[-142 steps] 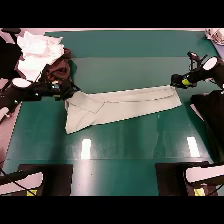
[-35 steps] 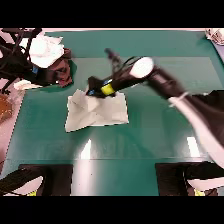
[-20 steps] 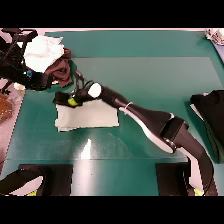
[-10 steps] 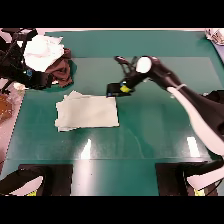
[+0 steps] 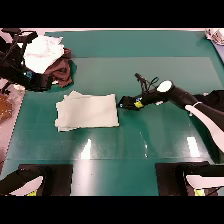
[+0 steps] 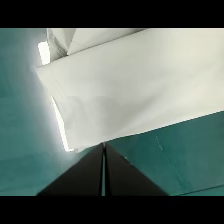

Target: Fold the shirts.

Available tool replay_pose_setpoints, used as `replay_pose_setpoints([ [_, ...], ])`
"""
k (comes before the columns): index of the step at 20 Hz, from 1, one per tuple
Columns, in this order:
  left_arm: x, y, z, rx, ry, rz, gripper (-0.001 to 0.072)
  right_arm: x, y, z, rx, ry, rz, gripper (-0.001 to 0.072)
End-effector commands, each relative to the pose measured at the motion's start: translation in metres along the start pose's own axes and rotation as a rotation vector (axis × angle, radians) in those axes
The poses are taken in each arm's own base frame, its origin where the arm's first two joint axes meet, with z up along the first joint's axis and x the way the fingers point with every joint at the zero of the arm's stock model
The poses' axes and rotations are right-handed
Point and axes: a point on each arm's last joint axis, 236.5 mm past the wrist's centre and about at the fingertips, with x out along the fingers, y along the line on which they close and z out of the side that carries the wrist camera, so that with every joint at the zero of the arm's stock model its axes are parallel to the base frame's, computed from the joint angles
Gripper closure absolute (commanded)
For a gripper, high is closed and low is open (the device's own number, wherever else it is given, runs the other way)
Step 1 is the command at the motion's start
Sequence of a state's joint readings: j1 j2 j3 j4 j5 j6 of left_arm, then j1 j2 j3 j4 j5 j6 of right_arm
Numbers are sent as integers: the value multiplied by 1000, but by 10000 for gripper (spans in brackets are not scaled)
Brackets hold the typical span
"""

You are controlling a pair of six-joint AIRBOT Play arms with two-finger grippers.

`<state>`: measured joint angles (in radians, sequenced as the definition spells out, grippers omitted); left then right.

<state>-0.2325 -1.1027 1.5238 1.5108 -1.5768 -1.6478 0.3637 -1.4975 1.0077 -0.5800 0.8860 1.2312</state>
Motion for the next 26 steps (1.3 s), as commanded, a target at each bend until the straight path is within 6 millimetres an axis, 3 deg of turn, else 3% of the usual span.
replay_pose_setpoints([
  [1,-1,0,-5,-3,19,2,668,43,3,-6,38,-53,71,2],
  [3,-1,1,-5,-3,19,2,668,78,37,-10,27,-50,173,7],
  [4,-1,1,-5,-3,19,2,668,93,56,-9,10,-54,208,46],
  [5,-1,1,-5,-2,19,2,668,101,78,-3,-35,-64,233,255],
  [6,-1,1,-5,-2,19,3,668,99,102,7,-95,-86,266,556],
  [7,-1,1,-5,-2,19,3,668,86,126,23,-149,-126,298,693],
  [8,-1,1,-5,-2,19,2,668,63,146,44,-189,-175,309,696],
  [10,-1,0,-6,-3,25,2,668,5,152,84,-162,-244,244,698],
  [12,-1,-2,-7,-6,28,-7,668,-62,119,110,-142,-273,60,698],
  [14,-1,-9,-8,-13,32,-37,668,-142,55,124,-71,-302,-196,699],
  [17,-2,-25,-5,-20,23,-106,668,-270,-30,129,88,-407,-422,698],
  [20,-4,-39,0,-28,2,-167,669,-380,-103,129,292,-583,-504,699],
  [21,-5,-44,1,-29,-2,-186,668,-411,-129,122,365,-629,-523,698],
  [23,-6,-50,2,-45,-5,-212,668,-453,-174,104,497,-670,-547,698],
  [26,-6,-50,2,-62,-2,-215,668,-500,-214,80,616,-709,-576,698],
])
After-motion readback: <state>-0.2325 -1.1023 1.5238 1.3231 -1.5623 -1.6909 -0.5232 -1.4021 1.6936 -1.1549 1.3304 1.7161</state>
